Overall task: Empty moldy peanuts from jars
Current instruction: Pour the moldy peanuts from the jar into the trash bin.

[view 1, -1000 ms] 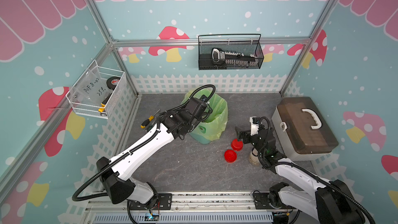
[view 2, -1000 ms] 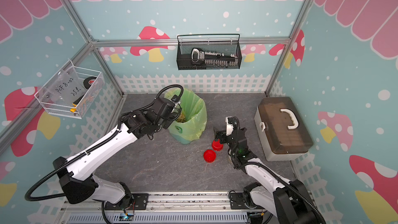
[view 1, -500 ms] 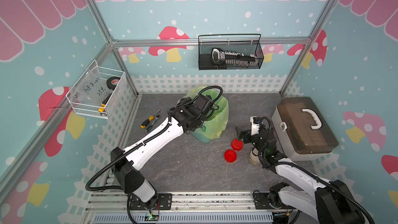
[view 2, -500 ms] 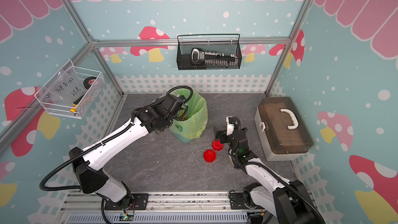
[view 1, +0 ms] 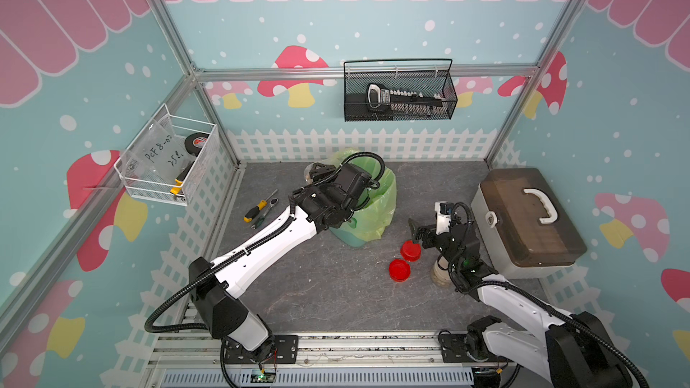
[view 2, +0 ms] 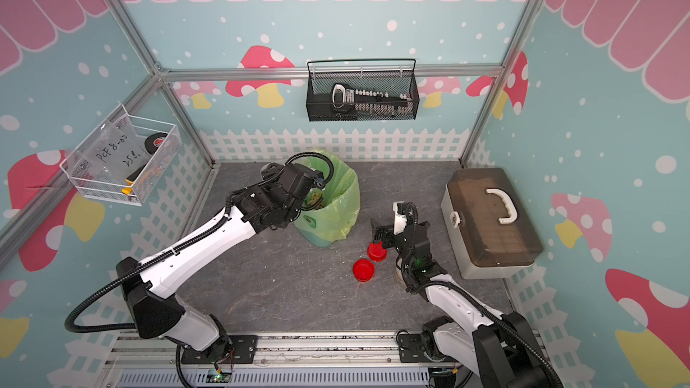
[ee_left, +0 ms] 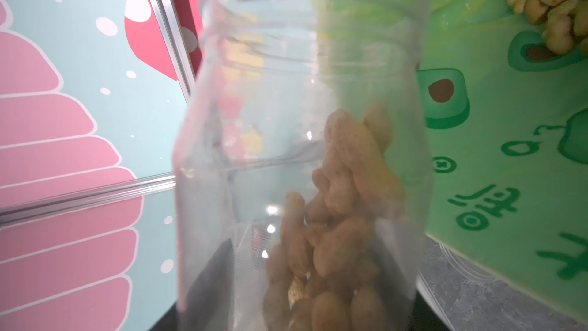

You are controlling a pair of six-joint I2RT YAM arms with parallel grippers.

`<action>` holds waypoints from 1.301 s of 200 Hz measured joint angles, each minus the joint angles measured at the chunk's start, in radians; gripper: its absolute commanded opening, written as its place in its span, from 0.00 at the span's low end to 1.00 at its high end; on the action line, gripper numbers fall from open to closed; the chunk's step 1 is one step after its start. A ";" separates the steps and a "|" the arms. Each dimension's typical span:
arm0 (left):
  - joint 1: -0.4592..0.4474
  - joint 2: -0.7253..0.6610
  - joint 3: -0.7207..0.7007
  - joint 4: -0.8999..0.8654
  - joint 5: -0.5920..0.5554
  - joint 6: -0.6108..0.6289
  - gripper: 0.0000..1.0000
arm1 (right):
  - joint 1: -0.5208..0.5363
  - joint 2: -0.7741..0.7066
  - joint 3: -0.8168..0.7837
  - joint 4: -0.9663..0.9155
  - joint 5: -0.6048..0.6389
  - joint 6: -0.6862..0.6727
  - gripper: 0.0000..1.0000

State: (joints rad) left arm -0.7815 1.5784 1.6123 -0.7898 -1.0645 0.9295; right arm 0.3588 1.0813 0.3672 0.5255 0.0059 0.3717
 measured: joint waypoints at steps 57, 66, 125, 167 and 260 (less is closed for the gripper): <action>-0.006 -0.008 -0.014 0.022 -0.018 0.064 0.29 | -0.005 -0.004 -0.006 0.000 0.000 0.002 0.99; -0.006 -0.011 -0.023 0.029 -0.018 0.073 0.29 | -0.006 -0.005 -0.006 0.001 0.000 0.003 0.99; -0.006 -0.017 -0.059 0.075 -0.023 0.115 0.29 | -0.011 -0.006 -0.007 0.006 -0.001 0.004 0.99; -0.006 -0.018 -0.080 0.097 -0.032 0.141 0.29 | -0.013 -0.006 -0.007 0.006 -0.006 0.006 0.99; -0.015 -0.021 -0.109 0.177 -0.069 0.216 0.29 | -0.075 0.055 -0.005 0.017 -0.063 0.034 0.99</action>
State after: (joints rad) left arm -0.7963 1.5570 1.5028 -0.6128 -1.1332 1.1454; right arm 0.2836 1.1362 0.3622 0.5423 -0.0566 0.4061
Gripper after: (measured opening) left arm 0.561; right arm 0.986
